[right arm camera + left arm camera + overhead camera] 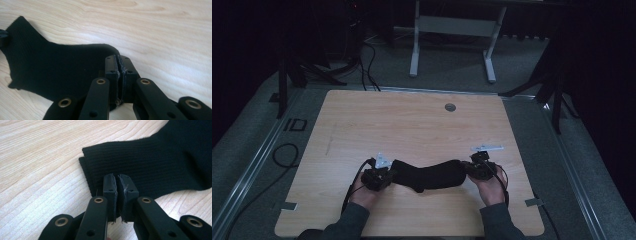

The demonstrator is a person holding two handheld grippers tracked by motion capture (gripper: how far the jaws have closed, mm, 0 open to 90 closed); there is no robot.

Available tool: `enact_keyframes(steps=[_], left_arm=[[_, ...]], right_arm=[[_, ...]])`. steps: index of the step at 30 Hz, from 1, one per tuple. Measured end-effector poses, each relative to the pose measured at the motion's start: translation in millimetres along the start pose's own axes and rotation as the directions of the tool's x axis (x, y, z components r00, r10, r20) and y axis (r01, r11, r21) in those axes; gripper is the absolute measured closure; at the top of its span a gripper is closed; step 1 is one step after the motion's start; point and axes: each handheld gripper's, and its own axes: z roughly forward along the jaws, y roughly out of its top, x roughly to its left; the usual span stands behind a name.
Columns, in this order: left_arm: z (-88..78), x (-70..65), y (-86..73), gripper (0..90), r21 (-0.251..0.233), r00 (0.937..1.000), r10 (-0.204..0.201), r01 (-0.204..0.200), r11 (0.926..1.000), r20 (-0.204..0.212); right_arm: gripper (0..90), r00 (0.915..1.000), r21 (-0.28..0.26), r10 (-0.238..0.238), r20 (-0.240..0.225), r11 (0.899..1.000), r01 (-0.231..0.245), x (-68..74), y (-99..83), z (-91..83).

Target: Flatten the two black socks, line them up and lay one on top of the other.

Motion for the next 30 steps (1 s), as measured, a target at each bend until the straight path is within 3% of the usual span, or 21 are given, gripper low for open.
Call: enact_keyframes(steps=[3,17,23,30], left_arm=[[0.0,-0.1,-0.1,85.0,-0.001,1.0,0.001,-0.001,1.0,-0.001],[0.6,-2.6,0.1,82.5,-0.005,0.9999,0.016,-0.016,0.9999,-0.006],[0.8,-3.0,0.4,81.3,-0.006,0.9998,0.021,-0.021,0.9998,-0.007],[1.3,-3.1,0.9,80.0,-0.007,0.9996,0.026,-0.026,0.9996,-0.007]], right_arm=[[86.2,0.9998,0.001,0.022,-0.002,1.0,-0.022,-6.1,-8.1,3.4],[81.2,0.9995,-0.018,0.019,0.026,1.0,-0.019,-10.2,-17.9,27.7],[68.2,0.9992,-0.055,0.015,0.036,0.998,-0.013,-9.6,-19.2,30.2],[52.4,0.9999,-0.099,0.005,0.011,0.995,-0.004,-9.7,-18.4,21.8]])
